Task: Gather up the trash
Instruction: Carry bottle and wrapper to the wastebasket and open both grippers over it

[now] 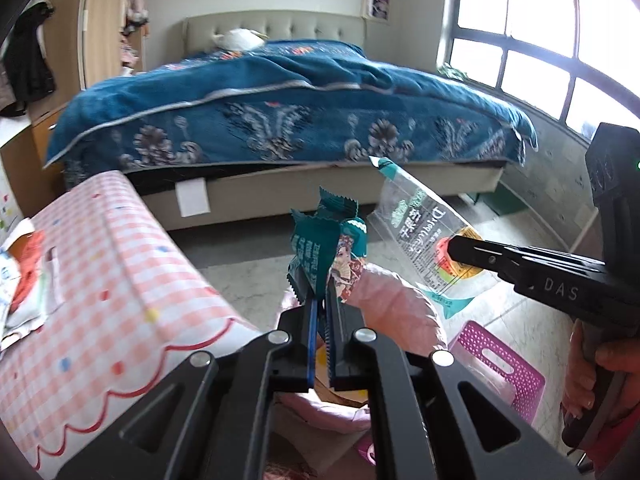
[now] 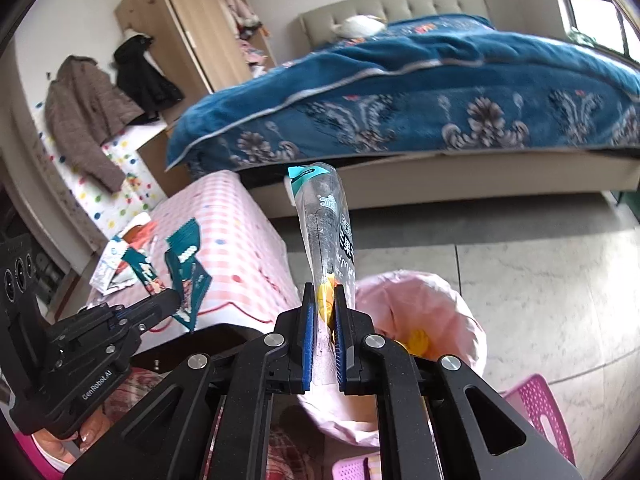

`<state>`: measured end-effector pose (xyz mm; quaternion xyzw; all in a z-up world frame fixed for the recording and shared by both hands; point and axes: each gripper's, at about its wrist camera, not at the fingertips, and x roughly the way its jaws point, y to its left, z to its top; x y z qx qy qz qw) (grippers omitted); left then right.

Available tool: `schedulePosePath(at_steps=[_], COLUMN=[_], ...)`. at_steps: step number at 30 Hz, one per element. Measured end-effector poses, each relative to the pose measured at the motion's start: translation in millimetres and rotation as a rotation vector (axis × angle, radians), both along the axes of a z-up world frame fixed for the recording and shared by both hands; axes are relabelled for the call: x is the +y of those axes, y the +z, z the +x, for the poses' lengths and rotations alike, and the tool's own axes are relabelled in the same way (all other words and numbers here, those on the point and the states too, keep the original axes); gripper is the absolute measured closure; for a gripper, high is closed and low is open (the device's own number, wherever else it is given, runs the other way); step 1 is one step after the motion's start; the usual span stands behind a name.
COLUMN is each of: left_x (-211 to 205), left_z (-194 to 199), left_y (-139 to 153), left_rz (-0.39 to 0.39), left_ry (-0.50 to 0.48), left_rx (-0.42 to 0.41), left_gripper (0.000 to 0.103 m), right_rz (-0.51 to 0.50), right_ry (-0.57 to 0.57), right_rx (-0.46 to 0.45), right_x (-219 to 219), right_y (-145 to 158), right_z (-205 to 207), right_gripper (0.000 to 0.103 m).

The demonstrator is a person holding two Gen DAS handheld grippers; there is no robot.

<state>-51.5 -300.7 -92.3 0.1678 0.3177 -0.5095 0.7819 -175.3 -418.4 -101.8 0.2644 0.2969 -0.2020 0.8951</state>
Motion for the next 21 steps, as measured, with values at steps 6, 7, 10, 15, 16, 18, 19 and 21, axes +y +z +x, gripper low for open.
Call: schedulePosePath(at_steps=[6, 7, 10, 15, 16, 18, 19, 21], left_x=[-29, -31, -41, -50, -50, -49, -49, -47], left_z=[0, 0, 3, 7, 7, 7, 7, 6], left_y=[-16, -17, -21, -24, -24, -23, -23, -21], left_rz=[0.036, 0.038, 0.045, 0.043, 0.041, 0.029, 0.023, 0.019], left_ry=[-0.048, -0.05, -0.06, -0.07, -0.071, -0.07, -0.074, -0.073], left_rx=[0.028, 0.031, 0.049, 0.082, 0.084, 0.089, 0.094, 0.091], left_gripper=[0.101, 0.101, 0.1, 0.081, 0.071, 0.064, 0.062, 0.058], right_rz=[0.03, 0.036, 0.047, 0.071, 0.074, 0.08, 0.081, 0.082], right_ry=[-0.022, -0.025, -0.029, -0.042, -0.043, -0.05, -0.052, -0.057], right_rx=[0.019, 0.023, 0.035, 0.05, 0.051, 0.055, 0.055, 0.051], right_x=[-19, -24, -28, -40, -40, -43, -44, -44], right_y=[-15, -19, -26, -38, -38, -40, -40, -40], right_z=[0, 0, 4, 6, 6, 5, 5, 4], right_gripper=[0.093, 0.093, 0.089, 0.077, 0.077, 0.076, 0.076, 0.075])
